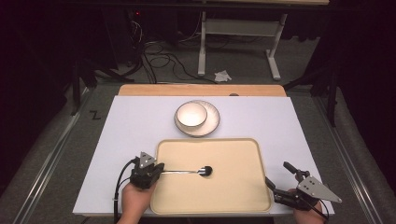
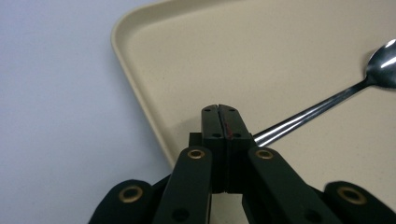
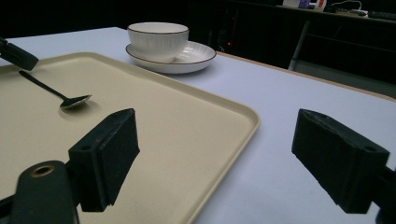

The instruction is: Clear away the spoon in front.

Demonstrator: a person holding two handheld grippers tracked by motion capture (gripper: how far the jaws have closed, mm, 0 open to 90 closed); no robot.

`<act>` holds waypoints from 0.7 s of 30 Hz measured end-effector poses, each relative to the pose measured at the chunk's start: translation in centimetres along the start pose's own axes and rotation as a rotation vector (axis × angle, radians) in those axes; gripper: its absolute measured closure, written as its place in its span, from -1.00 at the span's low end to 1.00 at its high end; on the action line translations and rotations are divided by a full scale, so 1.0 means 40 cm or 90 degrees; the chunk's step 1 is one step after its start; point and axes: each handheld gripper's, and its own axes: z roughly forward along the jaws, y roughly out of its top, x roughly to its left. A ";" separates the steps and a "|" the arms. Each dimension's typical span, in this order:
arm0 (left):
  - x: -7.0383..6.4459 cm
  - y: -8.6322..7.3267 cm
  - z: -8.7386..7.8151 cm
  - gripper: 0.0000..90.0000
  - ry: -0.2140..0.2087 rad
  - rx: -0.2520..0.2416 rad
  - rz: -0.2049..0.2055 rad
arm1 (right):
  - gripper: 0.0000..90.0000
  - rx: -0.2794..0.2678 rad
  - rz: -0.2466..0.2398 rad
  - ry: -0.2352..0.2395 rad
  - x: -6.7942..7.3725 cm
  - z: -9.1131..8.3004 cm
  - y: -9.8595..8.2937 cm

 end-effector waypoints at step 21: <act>-0.111 -0.023 -0.040 1.00 -0.066 0.080 0.111 | -0.65 -0.006 -0.002 -0.001 0.001 -0.003 0.003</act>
